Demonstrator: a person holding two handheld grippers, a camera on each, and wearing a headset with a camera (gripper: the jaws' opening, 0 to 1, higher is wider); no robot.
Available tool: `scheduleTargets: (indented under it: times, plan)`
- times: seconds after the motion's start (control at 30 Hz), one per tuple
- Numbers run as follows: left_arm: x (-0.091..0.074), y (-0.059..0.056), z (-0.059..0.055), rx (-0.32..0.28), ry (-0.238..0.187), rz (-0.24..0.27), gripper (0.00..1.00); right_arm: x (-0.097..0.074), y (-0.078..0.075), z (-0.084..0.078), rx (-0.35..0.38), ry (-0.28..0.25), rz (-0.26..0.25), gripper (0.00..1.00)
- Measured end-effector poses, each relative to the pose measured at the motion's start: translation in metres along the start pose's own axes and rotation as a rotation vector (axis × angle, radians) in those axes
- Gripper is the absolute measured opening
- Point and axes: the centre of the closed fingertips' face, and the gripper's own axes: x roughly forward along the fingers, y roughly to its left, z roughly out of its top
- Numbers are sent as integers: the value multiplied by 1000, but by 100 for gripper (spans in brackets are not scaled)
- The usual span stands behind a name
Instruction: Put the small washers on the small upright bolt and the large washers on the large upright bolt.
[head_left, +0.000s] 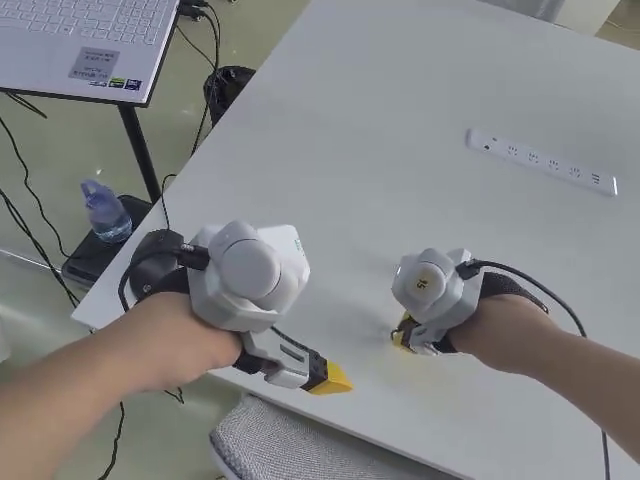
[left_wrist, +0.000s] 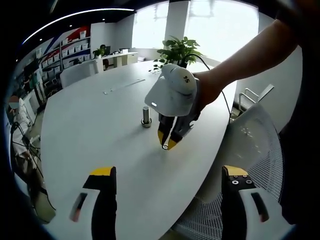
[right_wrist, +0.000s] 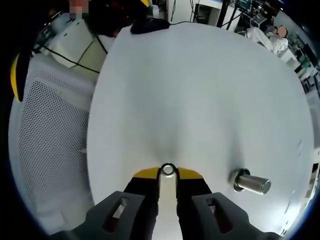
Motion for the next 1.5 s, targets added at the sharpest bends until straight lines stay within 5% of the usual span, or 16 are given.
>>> scheduleTargets:
  times: [0.43,0.9,1.5]
  plan:
    - [2,3,3,2,-7,0,88,-22,-4,-24,69,-15,-14,12]
    - [11,-2,9,23,-1,-24,87,-44,1,-78,123,-22,-27,12]
    - [14,-6,12,30,10,-17,87,-65,-4,-123,198,-18,-58,12]
